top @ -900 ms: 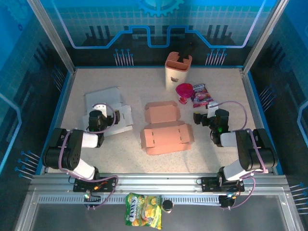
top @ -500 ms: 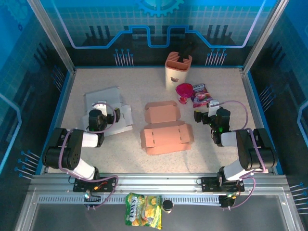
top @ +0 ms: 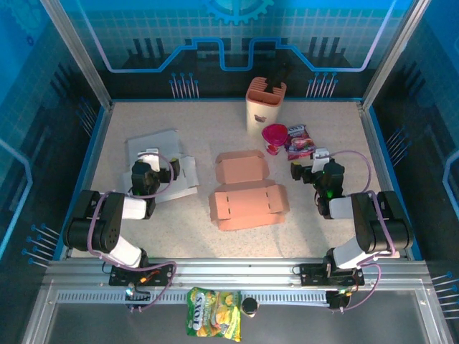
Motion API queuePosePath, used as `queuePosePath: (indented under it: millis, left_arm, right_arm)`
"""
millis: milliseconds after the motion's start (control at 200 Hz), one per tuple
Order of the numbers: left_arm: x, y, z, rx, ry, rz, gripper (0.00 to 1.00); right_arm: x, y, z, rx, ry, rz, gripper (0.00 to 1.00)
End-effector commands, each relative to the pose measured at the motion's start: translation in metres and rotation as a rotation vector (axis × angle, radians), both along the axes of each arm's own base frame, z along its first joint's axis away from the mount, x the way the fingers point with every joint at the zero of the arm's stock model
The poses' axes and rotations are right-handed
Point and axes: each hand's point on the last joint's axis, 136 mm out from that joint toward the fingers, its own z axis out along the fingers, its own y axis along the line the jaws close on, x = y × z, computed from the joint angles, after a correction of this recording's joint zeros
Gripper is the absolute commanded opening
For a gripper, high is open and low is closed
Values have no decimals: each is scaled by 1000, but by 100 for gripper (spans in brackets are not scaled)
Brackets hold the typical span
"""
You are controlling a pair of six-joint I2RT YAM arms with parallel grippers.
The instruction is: Fold the paper box
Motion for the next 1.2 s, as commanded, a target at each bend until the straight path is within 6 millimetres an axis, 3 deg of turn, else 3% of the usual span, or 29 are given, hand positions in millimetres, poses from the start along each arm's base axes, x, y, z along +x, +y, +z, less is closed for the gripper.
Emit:
queuePosePath:
  millis: [0,80,205,305,375,435,440,485,525,600,655,780,910,1086,1191]
  left_arm:
    - [-12,-4,21,27,-128,-5,99]
    - [-32,-3,41,48,-211,26,99]
    - [-46,-31,64,163,-246,-14,99]
    - [-53,-53,104,160,-262,-4,99]
    - [-53,-42,130,27,-177,134,99]
    - [-62,-31,132,-188,2,277,99]
    - [-63,-31,133,-203,14,283,99]
    - [-72,-33,130,-343,126,339,99]
    - [-74,-41,125,-443,177,337,99]
    - [-73,-80,117,-667,300,161,98]
    - [-86,-107,108,-756,392,111,89]
    - [-139,-156,82,-732,550,71,84]
    - [-181,-191,57,-635,597,19,79]
    - [-189,-218,32,-526,683,-12,74]
    - [-185,-216,27,-512,666,14,69]
  right_arm:
    - [-7,-25,22,8,-110,-131,100]
    - [-16,-31,34,7,-137,-174,100]
    - [-25,-30,54,-33,-178,-209,100]
    - [-31,-14,94,-76,-239,-212,100]
    - [-37,-4,129,-14,-204,-203,100]
    - [-47,4,149,145,-85,-172,100]
    - [-49,4,144,153,-47,-171,100]
    - [-60,14,157,315,22,-127,100]
    - [-71,22,160,452,87,-95,100]
    - [-92,47,162,604,182,56,100]
    - [-112,57,152,621,319,64,100]
    - [-169,65,121,573,572,-14,77]
    - [-213,82,87,668,696,-11,74]
    - [-231,96,45,807,783,-65,70]
    - [-227,108,29,902,808,-80,66]
